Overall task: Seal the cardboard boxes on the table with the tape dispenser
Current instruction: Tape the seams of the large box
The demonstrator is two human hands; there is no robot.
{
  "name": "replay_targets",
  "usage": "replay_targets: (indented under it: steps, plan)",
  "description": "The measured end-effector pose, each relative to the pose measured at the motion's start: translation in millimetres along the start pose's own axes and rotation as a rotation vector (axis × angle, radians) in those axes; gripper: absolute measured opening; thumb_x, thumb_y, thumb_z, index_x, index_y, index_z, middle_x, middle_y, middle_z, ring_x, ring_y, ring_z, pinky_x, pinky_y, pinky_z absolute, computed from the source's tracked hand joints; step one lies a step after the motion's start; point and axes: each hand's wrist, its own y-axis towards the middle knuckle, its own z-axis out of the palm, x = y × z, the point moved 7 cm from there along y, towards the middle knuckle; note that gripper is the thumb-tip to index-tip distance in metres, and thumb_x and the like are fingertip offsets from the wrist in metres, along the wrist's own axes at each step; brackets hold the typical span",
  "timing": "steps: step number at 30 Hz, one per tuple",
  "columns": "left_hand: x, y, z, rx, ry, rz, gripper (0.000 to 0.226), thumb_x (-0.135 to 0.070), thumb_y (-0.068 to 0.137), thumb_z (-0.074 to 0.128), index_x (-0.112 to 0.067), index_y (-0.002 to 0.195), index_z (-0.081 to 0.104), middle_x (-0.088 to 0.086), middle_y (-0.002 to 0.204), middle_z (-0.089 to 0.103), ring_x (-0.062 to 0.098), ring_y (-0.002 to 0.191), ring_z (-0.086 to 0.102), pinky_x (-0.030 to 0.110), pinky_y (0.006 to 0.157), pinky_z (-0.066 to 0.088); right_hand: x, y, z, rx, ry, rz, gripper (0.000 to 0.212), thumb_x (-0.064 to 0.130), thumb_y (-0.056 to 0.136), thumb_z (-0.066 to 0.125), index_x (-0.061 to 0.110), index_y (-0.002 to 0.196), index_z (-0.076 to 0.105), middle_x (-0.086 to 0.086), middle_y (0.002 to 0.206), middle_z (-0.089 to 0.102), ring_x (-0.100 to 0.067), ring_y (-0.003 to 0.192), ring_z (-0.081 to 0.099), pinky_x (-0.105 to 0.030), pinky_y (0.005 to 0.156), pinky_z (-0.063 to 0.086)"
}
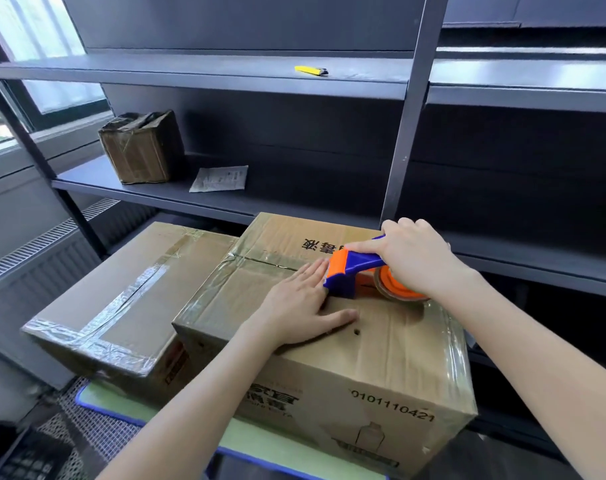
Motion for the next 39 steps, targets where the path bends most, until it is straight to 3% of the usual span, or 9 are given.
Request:
replay_targets:
  steps: [4,11,15,18,23,28,32,36,39]
  plan:
    - [2,1,-2,0.0,-0.023,-0.015,0.087,-0.069,0.087,0.032,-0.023,0.151,-0.004,-0.005,0.158,-0.005,0.005,0.143,-0.007,0.014,0.105,-0.011,-6,0,0,-0.013,0.021,0.008,0.054,0.027,0.1,0.03,0.052,0.144,0.01,-0.005,0.106,0.043,-0.025,0.104,0.045,-0.03,0.079,0.03]
    - [5,2,3,0.024,-0.009,0.014,0.082,-0.066,0.09,0.025,-0.02,0.151,-0.003,-0.006,0.158,-0.005,0.003,0.143,-0.008,0.017,0.113,-0.007,-13,-4,3,-0.016,-0.015,-0.053,0.061,0.02,0.1,0.029,0.051,0.144,0.0,-0.006,0.11,0.045,-0.023,0.099,0.045,-0.031,0.081,0.033]
    - [5,2,4,0.031,-0.011,0.018,0.075,-0.057,0.095,0.029,-0.017,0.151,0.0,-0.006,0.158,-0.004,0.001,0.142,-0.008,0.015,0.111,-0.008,-20,-10,2,0.001,0.021,-0.075,0.067,0.013,0.097,0.03,0.054,0.142,0.002,-0.001,0.097,0.035,-0.017,0.086,0.034,-0.028,0.076,0.028]
    - [5,1,2,0.044,-0.024,-0.001,0.072,-0.055,0.095,0.03,-0.019,0.151,0.001,-0.008,0.158,-0.004,0.0,0.142,-0.007,0.013,0.108,-0.009,-57,-29,3,0.038,0.028,-0.004,0.075,0.007,0.092,0.034,0.058,0.139,0.006,0.001,0.099,0.041,-0.016,0.084,0.037,-0.026,0.074,0.031]
    - [0,1,-1,0.025,-0.035,-0.007,0.072,-0.056,0.094,0.033,-0.022,0.151,0.006,-0.011,0.157,0.0,-0.008,0.135,-0.007,0.013,0.108,-0.006,-81,-66,17,0.047,0.014,0.037,0.085,0.006,0.09,0.04,0.06,0.12,-0.019,0.001,0.109,0.042,-0.014,0.083,0.035,-0.024,0.074,0.031]
    - [-1,1,-4,0.025,-0.011,-0.05,0.074,-0.059,0.092,0.033,-0.023,0.152,0.008,-0.009,0.158,0.001,-0.004,0.139,-0.003,0.014,0.108,-0.005,-80,-67,18,-0.014,0.036,0.053,0.079,0.009,0.093,0.038,0.057,0.139,-0.004,-0.001,0.11,0.045,-0.016,0.089,0.041,-0.027,0.077,0.034]
    - [-29,11,4,0.089,0.057,-0.05,0.086,-0.067,0.089,0.026,-0.016,0.151,-0.005,-0.002,0.157,-0.01,0.007,0.143,-0.01,0.019,0.109,-0.009,-73,-64,18,-0.017,0.044,0.062,0.071,0.011,0.095,0.035,0.055,0.141,0.003,-0.002,0.112,0.045,-0.017,0.093,0.042,-0.029,0.083,0.036]
    - [-59,19,13,0.08,0.045,-0.019,0.099,-0.077,0.079,0.02,-0.012,0.15,-0.004,0.001,0.157,-0.01,0.007,0.143,-0.013,0.021,0.113,-0.009,-72,-68,17,0.001,0.036,0.071,0.064,0.021,0.098,0.037,0.051,0.144,0.006,-0.005,0.116,0.046,-0.02,0.1,0.044,-0.03,0.087,0.034]
    - [-51,16,13,0.067,0.056,-0.038,0.103,-0.079,0.076,0.022,-0.014,0.151,-0.004,-0.002,0.158,-0.01,0.004,0.142,-0.013,0.019,0.111,-0.012,-68,-63,15,-0.005,0.058,0.085,0.063,0.017,0.097,0.033,0.052,0.143,0.009,-0.004,0.111,0.046,-0.018,0.09,0.039,-0.031,0.083,0.034]
